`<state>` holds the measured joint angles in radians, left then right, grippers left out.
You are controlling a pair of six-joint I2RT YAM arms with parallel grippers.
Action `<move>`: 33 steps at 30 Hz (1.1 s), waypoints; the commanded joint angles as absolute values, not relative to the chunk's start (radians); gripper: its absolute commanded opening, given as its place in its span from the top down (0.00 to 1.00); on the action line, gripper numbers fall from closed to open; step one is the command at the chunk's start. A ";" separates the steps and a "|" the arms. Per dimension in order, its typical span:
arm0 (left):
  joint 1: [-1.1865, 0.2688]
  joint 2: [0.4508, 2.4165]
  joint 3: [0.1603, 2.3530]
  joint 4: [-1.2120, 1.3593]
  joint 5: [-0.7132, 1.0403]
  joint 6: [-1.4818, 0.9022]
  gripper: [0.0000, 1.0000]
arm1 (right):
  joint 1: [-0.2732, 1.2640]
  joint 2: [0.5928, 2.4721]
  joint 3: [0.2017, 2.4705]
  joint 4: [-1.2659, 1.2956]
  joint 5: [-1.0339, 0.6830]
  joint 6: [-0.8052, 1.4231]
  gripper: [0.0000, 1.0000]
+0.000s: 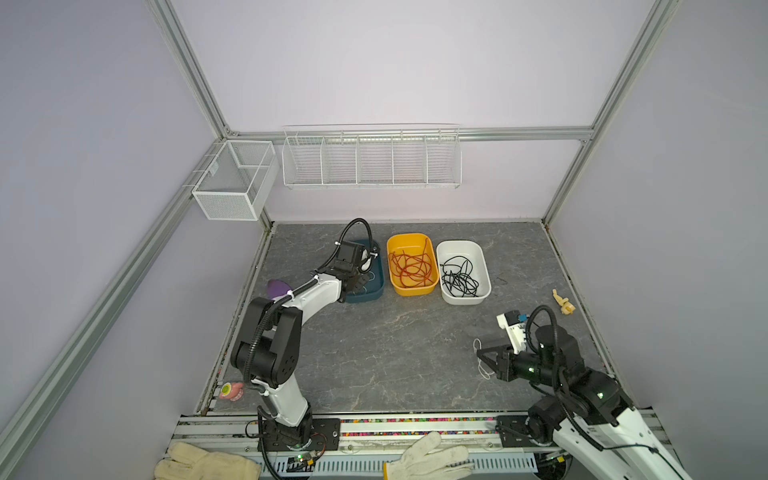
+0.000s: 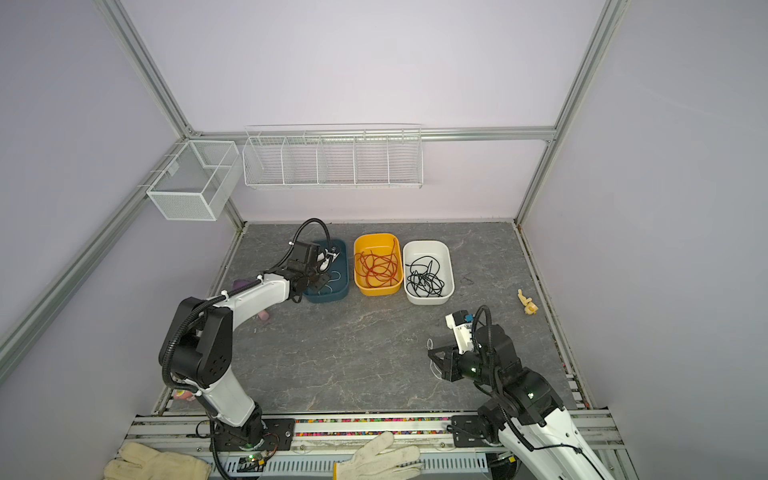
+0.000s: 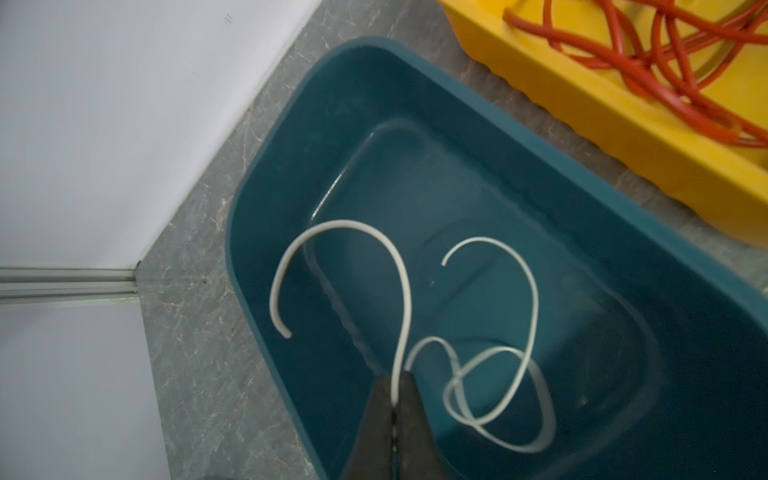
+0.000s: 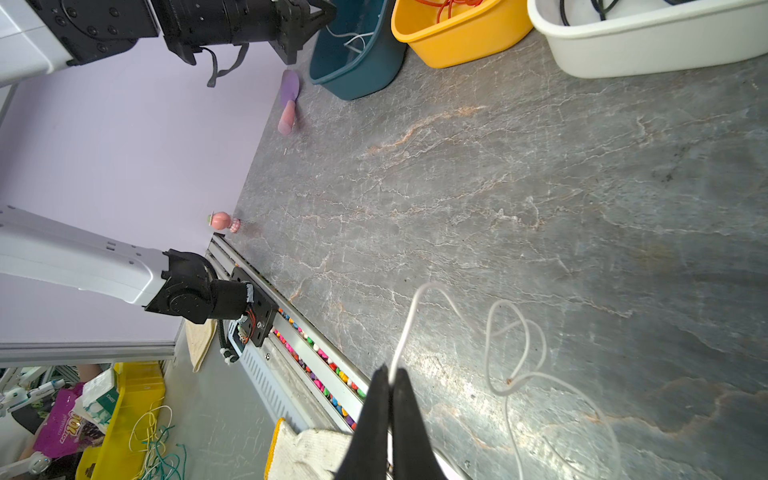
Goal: Untangle the cables
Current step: 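Carry the white wire over the teal tub with the left gripper, then open the left gripper to drop the white wire into the teal tub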
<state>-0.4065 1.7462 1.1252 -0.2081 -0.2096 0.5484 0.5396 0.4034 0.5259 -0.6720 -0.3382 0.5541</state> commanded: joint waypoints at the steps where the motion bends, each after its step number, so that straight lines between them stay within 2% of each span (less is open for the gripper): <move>1: -0.405 1.775 1.172 -0.256 -0.191 0.512 1.00 | 0.547 0.398 0.552 -0.683 -0.349 0.561 0.94; 13: -0.405 1.826 1.227 -0.320 -0.198 0.494 1.00 | 0.550 0.378 0.550 -0.696 -0.342 0.560 0.94; 18: -0.405 1.820 1.247 -0.339 -0.189 0.480 0.84 | 0.551 0.377 0.552 -0.698 -0.341 0.560 0.94; 23: -0.406 1.797 1.248 -0.354 -0.176 0.481 0.73 | 0.551 0.367 0.555 -0.707 -0.340 0.560 0.94; 33: -0.406 1.723 1.282 -0.378 -0.155 0.456 0.55 | 0.552 0.349 0.566 -0.731 -0.333 0.561 0.94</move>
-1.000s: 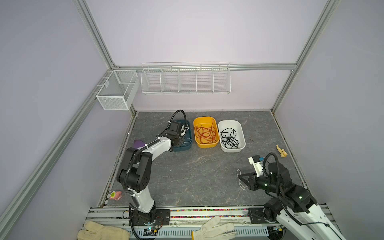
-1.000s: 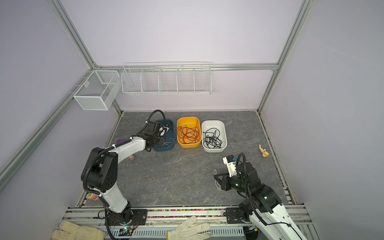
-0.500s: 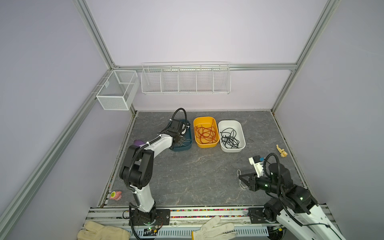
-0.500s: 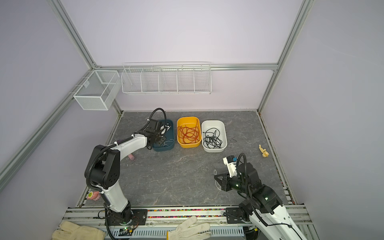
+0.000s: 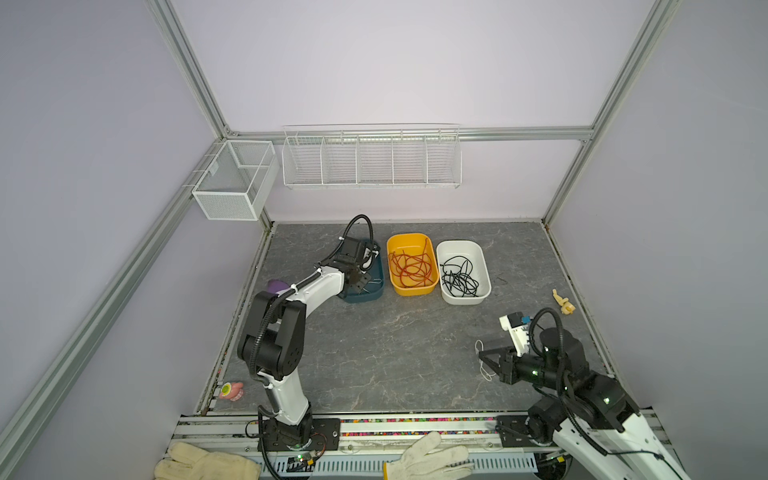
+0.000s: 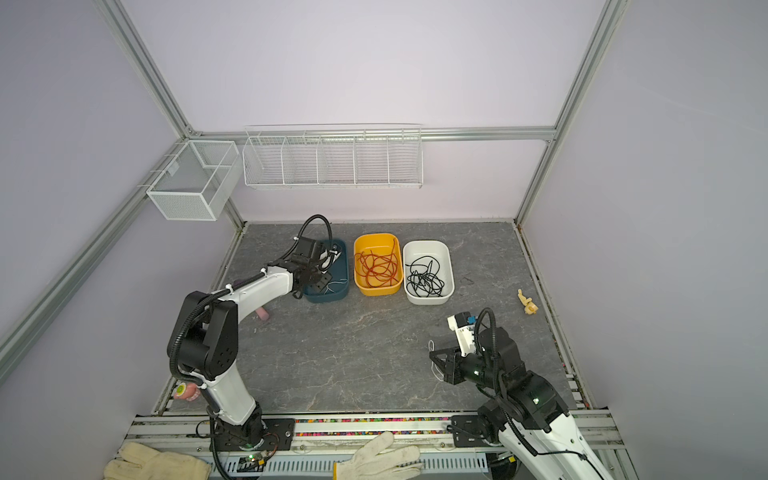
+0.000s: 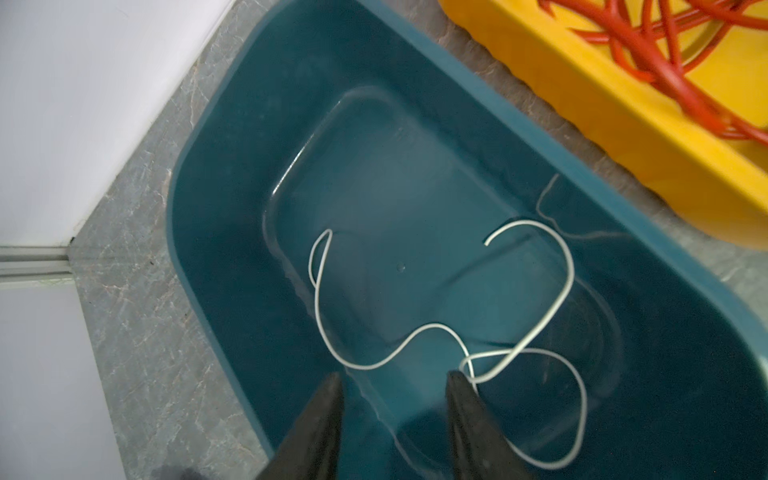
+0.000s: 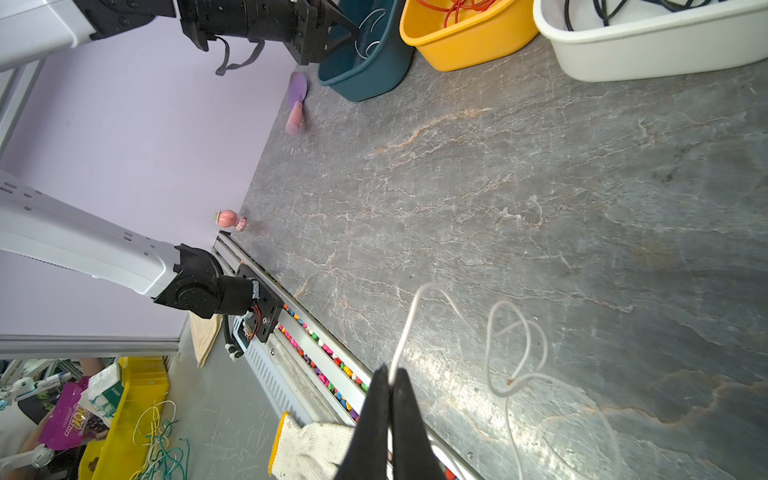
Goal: Untangle the cables
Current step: 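Open the left gripper to drop the white wire into the teal tub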
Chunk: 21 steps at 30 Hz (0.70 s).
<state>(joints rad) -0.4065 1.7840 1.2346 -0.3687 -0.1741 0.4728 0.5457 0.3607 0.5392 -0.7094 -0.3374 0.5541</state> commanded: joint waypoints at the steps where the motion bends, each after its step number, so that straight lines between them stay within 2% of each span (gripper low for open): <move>1: -0.405 1.713 1.285 -0.377 -0.154 0.451 0.54 | 0.552 0.350 0.567 -0.733 -0.333 0.561 0.94; 3: -0.405 1.683 1.283 -0.365 -0.155 0.436 0.49 | 0.552 0.353 0.567 -0.736 -0.328 0.561 0.94; 5: -0.405 1.653 1.271 -0.349 -0.151 0.429 0.35 | 0.551 0.358 0.568 -0.738 -0.326 0.564 0.94; 6: -0.405 1.633 1.261 -0.336 -0.146 0.422 0.00 | 0.551 0.360 0.568 -0.739 -0.324 0.565 0.94; 13: -0.405 1.454 1.097 -0.171 -0.081 0.413 0.01 | 0.555 0.379 0.570 -0.742 -0.327 0.569 0.94; 21: -0.411 1.188 0.892 -0.012 -0.089 0.282 0.01 | 0.559 0.434 0.609 -0.744 -0.319 0.568 0.94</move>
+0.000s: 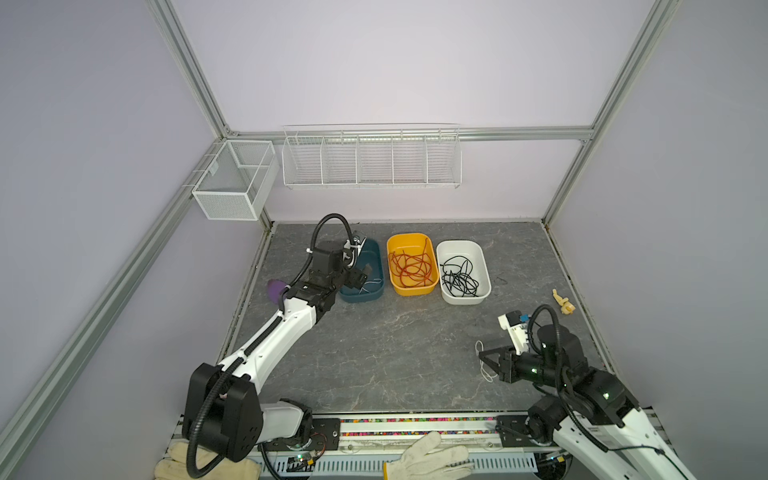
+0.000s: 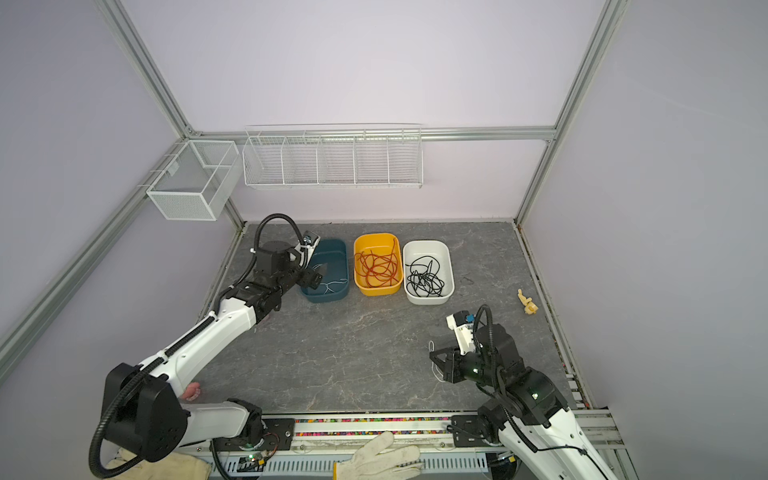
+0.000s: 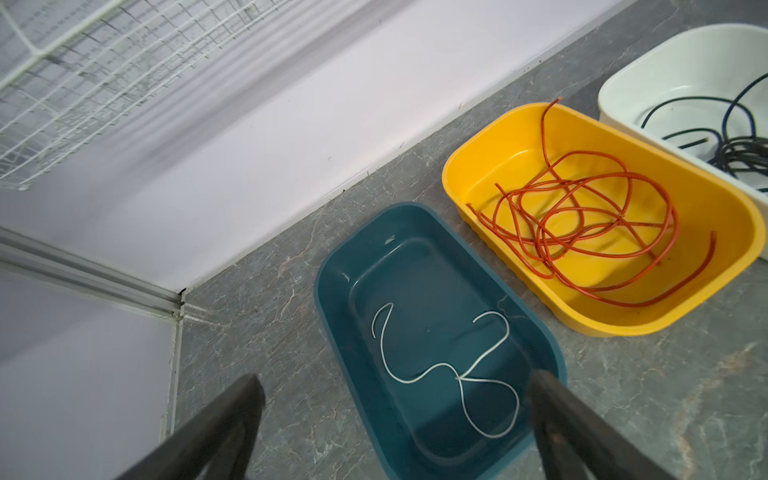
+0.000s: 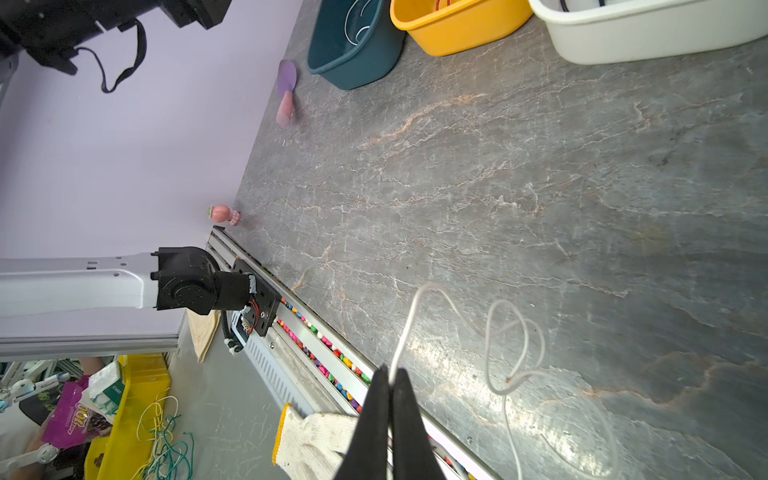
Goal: Untangle the cables
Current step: 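Open the left gripper to drop the white wire into the teal tub, then lift the white wire end toward the teal tub with right gripper while left withdraws, then lower the white wire into the teal tub and open the right gripper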
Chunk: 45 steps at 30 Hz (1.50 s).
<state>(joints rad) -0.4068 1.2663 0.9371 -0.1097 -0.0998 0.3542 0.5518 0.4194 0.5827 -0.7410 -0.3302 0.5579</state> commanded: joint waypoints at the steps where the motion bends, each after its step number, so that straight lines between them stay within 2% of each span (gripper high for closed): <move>1: -0.412 1.159 0.869 -0.002 -0.101 0.256 0.01 | 0.561 0.445 0.613 -0.742 -0.318 0.567 0.94; 10: -0.416 0.930 0.753 -0.137 -0.222 0.035 0.01 | 0.592 0.560 0.697 -0.709 -0.278 0.557 0.94; 23: -0.416 0.708 0.603 -0.244 -0.260 0.010 0.01 | 0.674 0.854 0.923 -0.629 -0.237 0.538 0.94; 35: -0.417 0.659 0.554 -0.185 -0.401 -0.007 0.01 | 0.784 1.396 1.380 -0.494 -0.265 0.529 0.94; 45: -0.417 0.578 0.520 -0.118 -0.556 -0.035 0.01 | 0.795 2.012 2.014 -0.604 -0.286 0.484 0.94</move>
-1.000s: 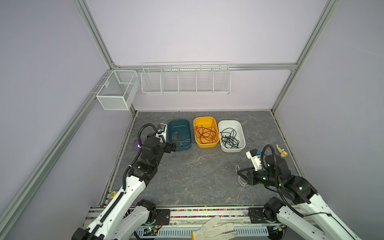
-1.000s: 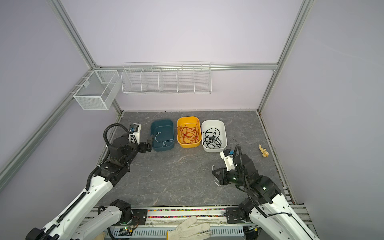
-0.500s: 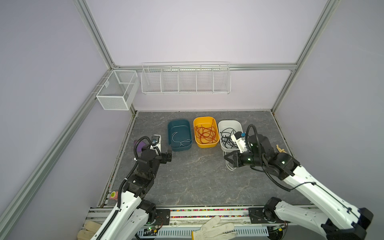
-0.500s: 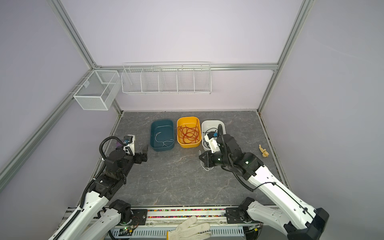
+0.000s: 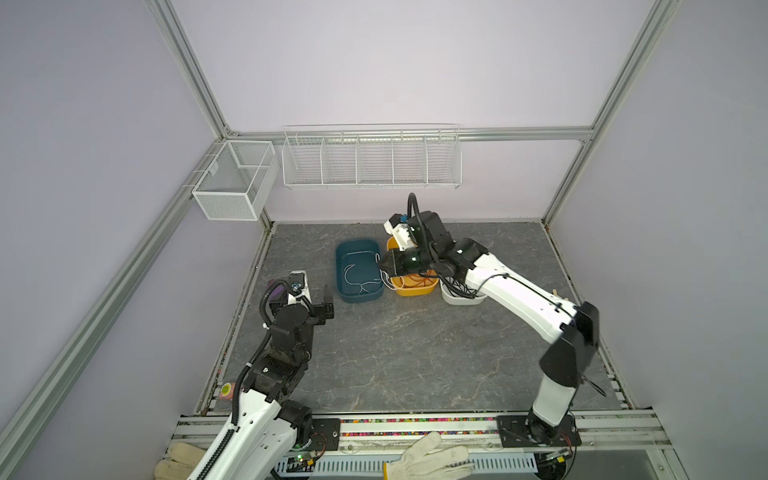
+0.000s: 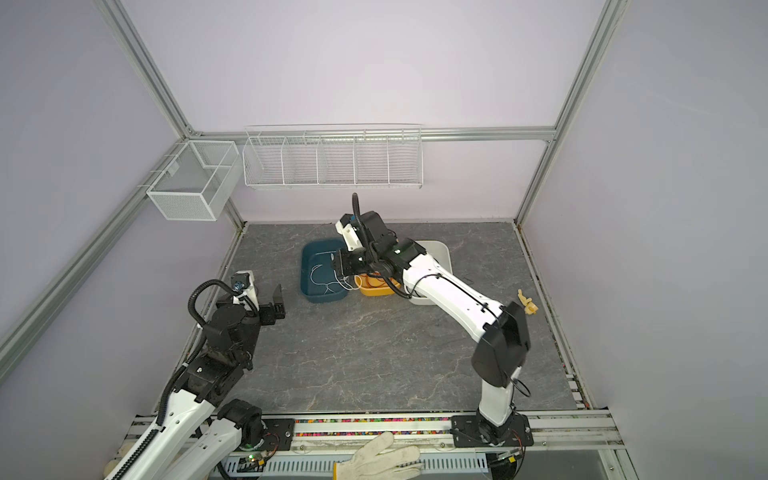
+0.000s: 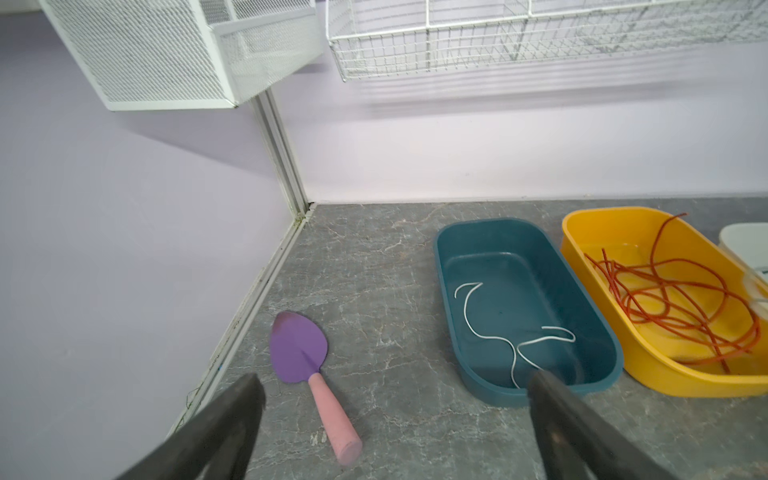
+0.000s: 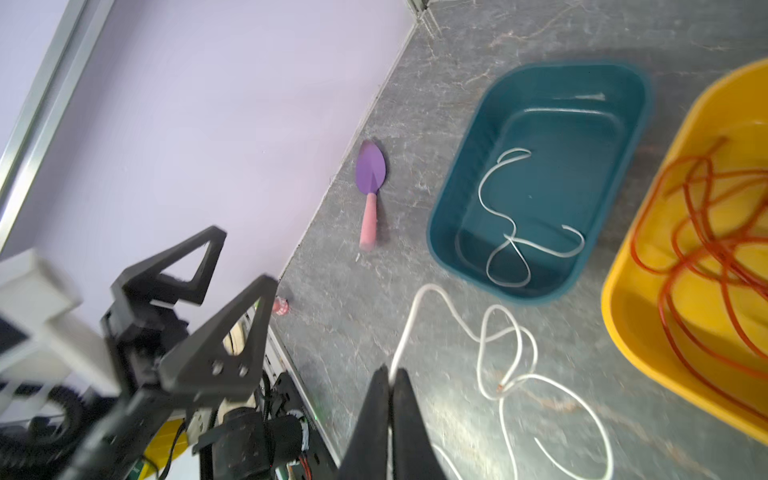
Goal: Untangle the cables
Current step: 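Lower the white wire into the teal tub and open the right gripper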
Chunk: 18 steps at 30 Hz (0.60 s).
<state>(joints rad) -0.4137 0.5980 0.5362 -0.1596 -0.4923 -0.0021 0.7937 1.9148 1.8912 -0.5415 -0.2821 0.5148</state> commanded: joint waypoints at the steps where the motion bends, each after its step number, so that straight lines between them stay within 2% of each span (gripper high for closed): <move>1: -0.417 0.573 0.520 -0.117 -0.561 -0.035 0.01 | 0.795 2.077 2.090 -0.628 -0.288 0.476 0.94; 9: -0.417 0.568 0.516 -0.109 -0.572 -0.032 0.01 | 0.782 2.474 2.575 -0.744 -0.351 0.450 0.94; 16: -0.419 0.571 0.511 -0.107 -0.562 -0.026 0.01 | 0.749 2.577 2.596 -0.689 -0.383 0.460 0.90; 18: -0.420 0.573 0.511 -0.104 -0.559 -0.025 0.01 | 0.751 2.572 2.584 -0.696 -0.377 0.437 0.86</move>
